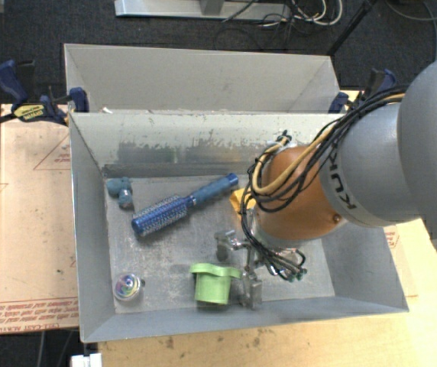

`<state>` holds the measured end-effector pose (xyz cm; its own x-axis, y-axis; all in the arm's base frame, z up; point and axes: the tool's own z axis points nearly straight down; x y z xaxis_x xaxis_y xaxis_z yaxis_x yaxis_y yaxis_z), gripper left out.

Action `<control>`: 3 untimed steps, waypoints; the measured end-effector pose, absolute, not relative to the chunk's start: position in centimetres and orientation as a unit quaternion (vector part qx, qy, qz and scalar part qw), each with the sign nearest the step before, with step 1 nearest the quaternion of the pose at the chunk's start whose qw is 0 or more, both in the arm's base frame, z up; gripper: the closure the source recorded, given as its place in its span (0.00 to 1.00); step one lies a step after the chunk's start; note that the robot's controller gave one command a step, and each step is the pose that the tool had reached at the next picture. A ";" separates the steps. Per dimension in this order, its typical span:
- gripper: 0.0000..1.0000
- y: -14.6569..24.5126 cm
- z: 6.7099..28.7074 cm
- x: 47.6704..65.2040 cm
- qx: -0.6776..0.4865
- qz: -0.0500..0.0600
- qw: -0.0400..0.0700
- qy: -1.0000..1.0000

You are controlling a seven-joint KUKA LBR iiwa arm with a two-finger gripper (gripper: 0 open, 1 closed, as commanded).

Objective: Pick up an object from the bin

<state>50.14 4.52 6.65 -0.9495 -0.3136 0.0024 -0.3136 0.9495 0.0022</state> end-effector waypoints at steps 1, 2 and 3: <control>1.00 4.5 7.1 50.3 0.160 0.000 0.000 -0.987; 1.00 4.4 19.3 50.2 0.170 0.000 -0.005 -0.985; 0.00 4.4 18.9 50.0 0.171 0.000 -0.001 -0.985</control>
Offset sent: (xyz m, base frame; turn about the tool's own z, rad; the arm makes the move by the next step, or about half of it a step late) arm 0.0000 0.0000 0.0000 0.0000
